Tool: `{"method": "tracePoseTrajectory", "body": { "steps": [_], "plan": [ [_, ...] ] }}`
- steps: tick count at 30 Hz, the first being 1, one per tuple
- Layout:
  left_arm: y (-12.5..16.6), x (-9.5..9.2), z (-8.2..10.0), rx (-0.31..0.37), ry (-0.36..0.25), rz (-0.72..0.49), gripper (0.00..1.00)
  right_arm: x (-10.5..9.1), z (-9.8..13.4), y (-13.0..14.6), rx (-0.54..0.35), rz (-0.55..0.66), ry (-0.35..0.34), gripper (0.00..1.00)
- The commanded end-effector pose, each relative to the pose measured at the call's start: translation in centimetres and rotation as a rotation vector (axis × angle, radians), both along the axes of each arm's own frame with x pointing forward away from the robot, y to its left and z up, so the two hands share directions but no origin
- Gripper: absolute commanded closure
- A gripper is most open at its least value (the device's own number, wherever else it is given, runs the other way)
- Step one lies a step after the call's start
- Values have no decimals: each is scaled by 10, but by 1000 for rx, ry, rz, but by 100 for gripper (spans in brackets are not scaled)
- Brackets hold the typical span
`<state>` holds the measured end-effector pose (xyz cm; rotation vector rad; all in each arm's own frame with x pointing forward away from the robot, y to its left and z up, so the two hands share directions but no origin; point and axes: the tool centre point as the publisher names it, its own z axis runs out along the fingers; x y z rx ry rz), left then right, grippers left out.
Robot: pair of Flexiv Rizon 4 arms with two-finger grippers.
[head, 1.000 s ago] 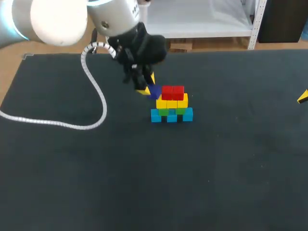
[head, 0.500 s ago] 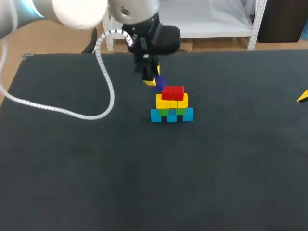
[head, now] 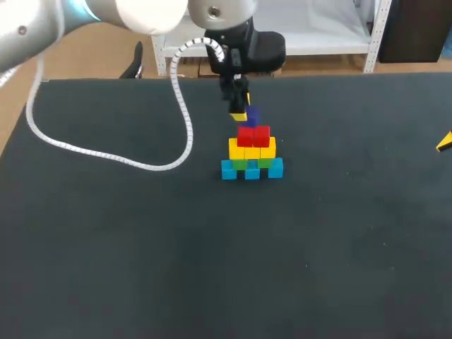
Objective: Place the blue cubes, place green cubes on the blue cubes, place the yellow cubes on the green cubes, then place the red cubes on the yellow cubes, and place purple cube on the red cubes.
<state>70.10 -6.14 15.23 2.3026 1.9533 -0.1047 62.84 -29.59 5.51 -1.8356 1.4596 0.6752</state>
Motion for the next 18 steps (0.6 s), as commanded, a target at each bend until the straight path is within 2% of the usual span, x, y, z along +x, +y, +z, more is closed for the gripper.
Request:
{"method": "tracePoseTrajectory", "body": {
  "steps": [1,18],
  "plan": [
    [-3,8,-5,10,43,25,100,1,-1,0,2,1,-1,0],
    [-9,8,-17,22,61,67,100,1,-1,0,2,1,-1,0]
  ]
}}
